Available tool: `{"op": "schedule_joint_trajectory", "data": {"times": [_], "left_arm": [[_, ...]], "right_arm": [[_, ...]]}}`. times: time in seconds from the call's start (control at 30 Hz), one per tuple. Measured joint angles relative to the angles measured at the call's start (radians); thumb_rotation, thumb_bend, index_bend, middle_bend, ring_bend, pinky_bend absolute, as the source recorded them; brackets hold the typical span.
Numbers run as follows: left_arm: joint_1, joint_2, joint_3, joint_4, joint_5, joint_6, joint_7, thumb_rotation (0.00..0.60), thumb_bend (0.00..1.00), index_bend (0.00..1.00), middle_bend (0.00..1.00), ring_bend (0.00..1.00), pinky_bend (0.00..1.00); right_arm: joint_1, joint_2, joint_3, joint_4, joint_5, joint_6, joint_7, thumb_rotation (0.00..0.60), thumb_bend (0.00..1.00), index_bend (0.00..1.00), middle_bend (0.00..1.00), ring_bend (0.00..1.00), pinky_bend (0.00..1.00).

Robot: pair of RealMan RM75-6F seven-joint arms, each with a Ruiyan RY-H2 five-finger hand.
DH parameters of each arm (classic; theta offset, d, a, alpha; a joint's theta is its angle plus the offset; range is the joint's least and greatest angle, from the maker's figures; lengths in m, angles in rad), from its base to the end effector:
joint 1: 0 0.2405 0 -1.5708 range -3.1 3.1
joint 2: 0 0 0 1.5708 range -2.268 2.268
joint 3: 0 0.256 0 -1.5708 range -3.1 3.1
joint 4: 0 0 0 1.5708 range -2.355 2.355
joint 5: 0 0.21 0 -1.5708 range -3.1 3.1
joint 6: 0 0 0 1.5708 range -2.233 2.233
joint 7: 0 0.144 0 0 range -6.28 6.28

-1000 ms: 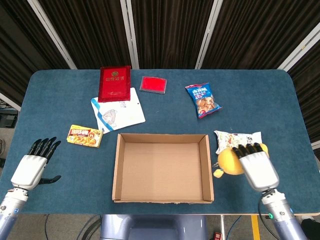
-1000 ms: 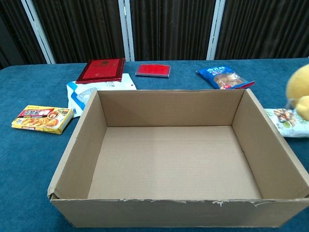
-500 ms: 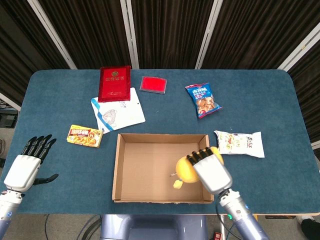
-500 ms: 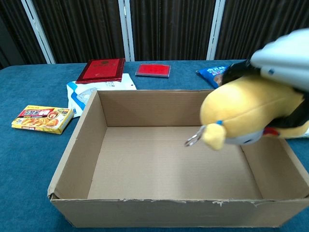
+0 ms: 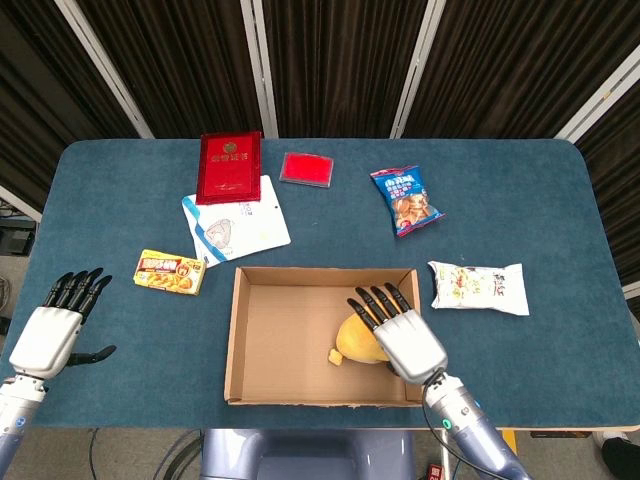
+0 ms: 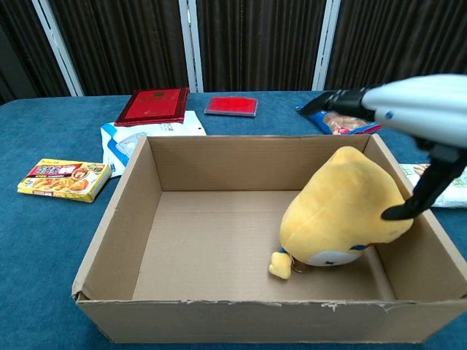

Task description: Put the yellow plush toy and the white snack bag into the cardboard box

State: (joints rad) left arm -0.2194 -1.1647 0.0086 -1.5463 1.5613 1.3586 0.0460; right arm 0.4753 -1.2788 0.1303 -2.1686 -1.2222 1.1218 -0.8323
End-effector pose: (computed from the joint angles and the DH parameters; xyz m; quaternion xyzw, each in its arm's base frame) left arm -0.2989 0.2088 0.1227 -0.6844 -0.3596 -0.3589 0.5231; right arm -0.1078 -0.2280 0.0582 0.7757 -0.3110 0.3599 0.4148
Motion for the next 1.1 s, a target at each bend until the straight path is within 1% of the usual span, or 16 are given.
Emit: {"op": "schedule_joint_trajectory", "data": {"times": [0.1, 0.3, 0.4, 0.47, 0.6, 0.73, 0.93, 1.1], "left_arm": [[-0.003, -0.005, -0.004, 0.001, -0.012, -0.009, 0.010, 0.562, 0.05, 0.00, 0.00, 0.00, 0.00], [-0.006, -0.012, -0.006, 0.003, -0.025, -0.021, 0.028, 0.564, 0.05, 0.00, 0.00, 0.00, 0.00], [-0.006, -0.017, -0.006, 0.004, -0.029, -0.023, 0.043, 0.562, 0.05, 0.00, 0.00, 0.00, 0.00], [-0.007, -0.021, -0.006, 0.004, -0.031, -0.025, 0.056, 0.561, 0.05, 0.00, 0.00, 0.00, 0.00], [-0.008, -0.035, -0.007, 0.003, -0.038, -0.029, 0.090, 0.561, 0.05, 0.00, 0.00, 0.00, 0.00], [-0.010, -0.056, -0.011, 0.001, -0.045, -0.030, 0.138, 0.563, 0.05, 0.00, 0.00, 0.00, 0.00], [-0.011, -0.091, -0.011, 0.010, -0.044, -0.027, 0.196, 0.564, 0.05, 0.00, 0.00, 0.00, 0.00], [-0.015, -0.114, -0.016, 0.021, -0.070, -0.044, 0.235, 0.561, 0.05, 0.00, 0.00, 0.00, 0.00]], "right_arm": [[-0.016, 0.061, 0.001, -0.021, -0.022, 0.023, 0.053, 0.600, 0.00, 0.00, 0.00, 0.00, 0.00], [-0.056, 0.220, -0.003, -0.061, -0.033, 0.073, 0.095, 0.600, 0.00, 0.00, 0.00, 0.00, 0.00], [-0.073, 0.303, 0.000, -0.042, -0.017, 0.086, 0.137, 0.600, 0.00, 0.00, 0.00, 0.00, 0.00], [-0.078, 0.334, 0.000, 0.000, -0.005, 0.082, 0.175, 0.600, 0.00, 0.00, 0.00, 0.00, 0.00], [-0.076, 0.348, 0.002, 0.125, 0.011, 0.045, 0.269, 0.600, 0.00, 0.00, 0.00, 0.00, 0.00], [-0.061, 0.336, 0.005, 0.298, 0.018, -0.034, 0.422, 0.600, 0.00, 0.00, 0.00, 0.00, 0.00], [-0.002, 0.261, -0.002, 0.585, -0.018, -0.203, 0.647, 0.600, 0.00, 0.00, 0.00, 0.00, 0.00], [0.048, 0.174, -0.021, 0.761, -0.060, -0.318, 0.760, 0.600, 0.00, 0.00, 0.00, 0.00, 0.00]]}}
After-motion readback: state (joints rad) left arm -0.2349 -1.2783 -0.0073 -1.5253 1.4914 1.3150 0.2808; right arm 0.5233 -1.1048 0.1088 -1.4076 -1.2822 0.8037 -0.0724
